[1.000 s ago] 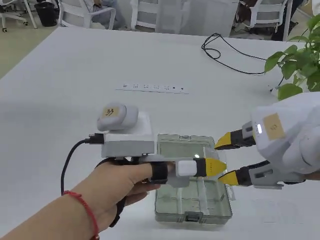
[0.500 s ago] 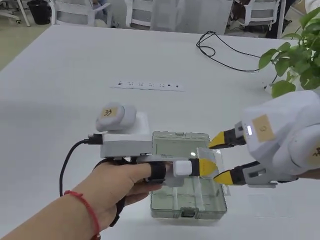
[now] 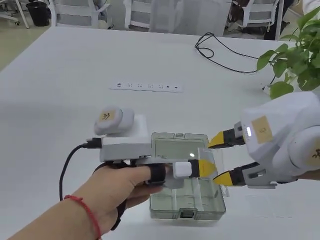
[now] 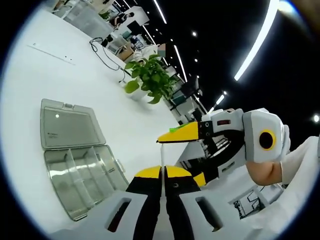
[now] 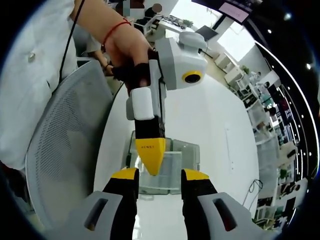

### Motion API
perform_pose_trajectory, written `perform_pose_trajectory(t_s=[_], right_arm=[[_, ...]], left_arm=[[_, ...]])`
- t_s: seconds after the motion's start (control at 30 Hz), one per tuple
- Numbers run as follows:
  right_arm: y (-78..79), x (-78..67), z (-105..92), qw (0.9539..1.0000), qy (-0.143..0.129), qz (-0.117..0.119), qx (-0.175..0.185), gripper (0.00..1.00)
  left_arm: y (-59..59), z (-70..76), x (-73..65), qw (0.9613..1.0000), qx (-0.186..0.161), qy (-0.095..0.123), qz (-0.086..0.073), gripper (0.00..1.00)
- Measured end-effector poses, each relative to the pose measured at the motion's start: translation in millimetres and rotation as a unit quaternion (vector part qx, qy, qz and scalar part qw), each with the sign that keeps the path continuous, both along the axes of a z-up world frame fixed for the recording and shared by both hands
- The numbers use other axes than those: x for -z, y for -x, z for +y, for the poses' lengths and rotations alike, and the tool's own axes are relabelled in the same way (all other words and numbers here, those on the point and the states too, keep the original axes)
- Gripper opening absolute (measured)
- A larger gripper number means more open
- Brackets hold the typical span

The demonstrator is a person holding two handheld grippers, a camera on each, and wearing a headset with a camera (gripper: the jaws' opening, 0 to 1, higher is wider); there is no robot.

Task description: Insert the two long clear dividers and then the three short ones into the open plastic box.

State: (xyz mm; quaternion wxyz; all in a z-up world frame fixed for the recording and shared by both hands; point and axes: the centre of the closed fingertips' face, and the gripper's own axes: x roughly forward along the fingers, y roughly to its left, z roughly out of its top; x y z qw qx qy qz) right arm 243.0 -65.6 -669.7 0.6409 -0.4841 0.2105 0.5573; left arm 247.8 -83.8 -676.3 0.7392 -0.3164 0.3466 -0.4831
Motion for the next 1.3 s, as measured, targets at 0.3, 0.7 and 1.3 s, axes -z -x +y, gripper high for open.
perform_pose_trajectory(t_s=[0.3, 0.7, 1.3], right_arm=[[-0.4, -22.4, -1.3, 0.9910, -0.080, 0.104, 0.026, 0.30], [12.4, -25.5, -5.7, 0.9537, -0.102, 0.283, -0.011, 0.15], [36.8, -17.9, -5.5, 0.9406, -0.065, 0.330, -0.048, 0.04]], left_arm=[[11.5, 1.6, -1.3, 0.9942, 0.049, -0.022, -0.093, 0.00], [35.8, -0.4, -8.6, 0.9722, 0.119, -0.030, -0.199, 0.00], [42.7, -4.0, -14.4, 0.9553, 0.144, -0.031, -0.257, 0.00]])
